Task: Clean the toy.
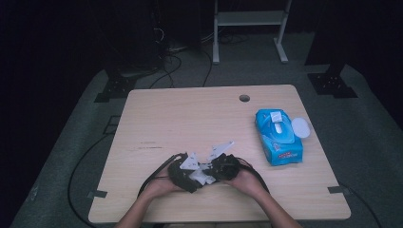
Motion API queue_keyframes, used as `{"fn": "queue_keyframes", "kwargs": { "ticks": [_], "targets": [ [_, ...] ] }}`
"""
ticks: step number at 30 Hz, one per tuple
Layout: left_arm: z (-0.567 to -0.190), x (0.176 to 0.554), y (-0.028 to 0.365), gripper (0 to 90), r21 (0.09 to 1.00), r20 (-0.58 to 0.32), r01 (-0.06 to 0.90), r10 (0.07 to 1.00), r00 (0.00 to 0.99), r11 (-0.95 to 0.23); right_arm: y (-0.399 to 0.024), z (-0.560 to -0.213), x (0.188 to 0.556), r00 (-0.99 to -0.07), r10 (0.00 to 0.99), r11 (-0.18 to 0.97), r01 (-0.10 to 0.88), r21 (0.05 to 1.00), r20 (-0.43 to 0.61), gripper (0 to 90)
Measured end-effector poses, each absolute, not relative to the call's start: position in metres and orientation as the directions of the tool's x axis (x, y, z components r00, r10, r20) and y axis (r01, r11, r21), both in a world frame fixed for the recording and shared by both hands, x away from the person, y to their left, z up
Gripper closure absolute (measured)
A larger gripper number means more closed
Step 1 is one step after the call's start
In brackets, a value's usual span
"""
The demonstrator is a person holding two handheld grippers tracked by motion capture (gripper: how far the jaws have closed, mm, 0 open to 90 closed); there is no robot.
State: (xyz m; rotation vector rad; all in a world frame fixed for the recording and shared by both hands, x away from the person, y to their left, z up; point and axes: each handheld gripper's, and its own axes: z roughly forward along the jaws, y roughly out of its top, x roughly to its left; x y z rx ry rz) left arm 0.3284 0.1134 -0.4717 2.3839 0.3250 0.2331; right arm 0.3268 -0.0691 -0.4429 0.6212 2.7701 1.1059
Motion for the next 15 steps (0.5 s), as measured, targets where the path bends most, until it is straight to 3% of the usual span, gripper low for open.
{"fn": "queue_keyframes", "kwargs": {
  "ticks": [5,15],
  "targets": [
    [-0.472,0.328,0.113,25.0,0.683,0.070,0.174,0.301,0.951,-0.709,-0.048,-0.448,0.326,-0.932,0.359,0.683,0.303,0.665,0.056,87.1],
    [-0.472,0.329,0.112,25.1,0.680,0.074,0.168,0.295,0.953,-0.714,-0.080,-0.436,0.334,-0.909,0.413,0.663,0.336,0.669,0.046,87.2]
  ]
}}
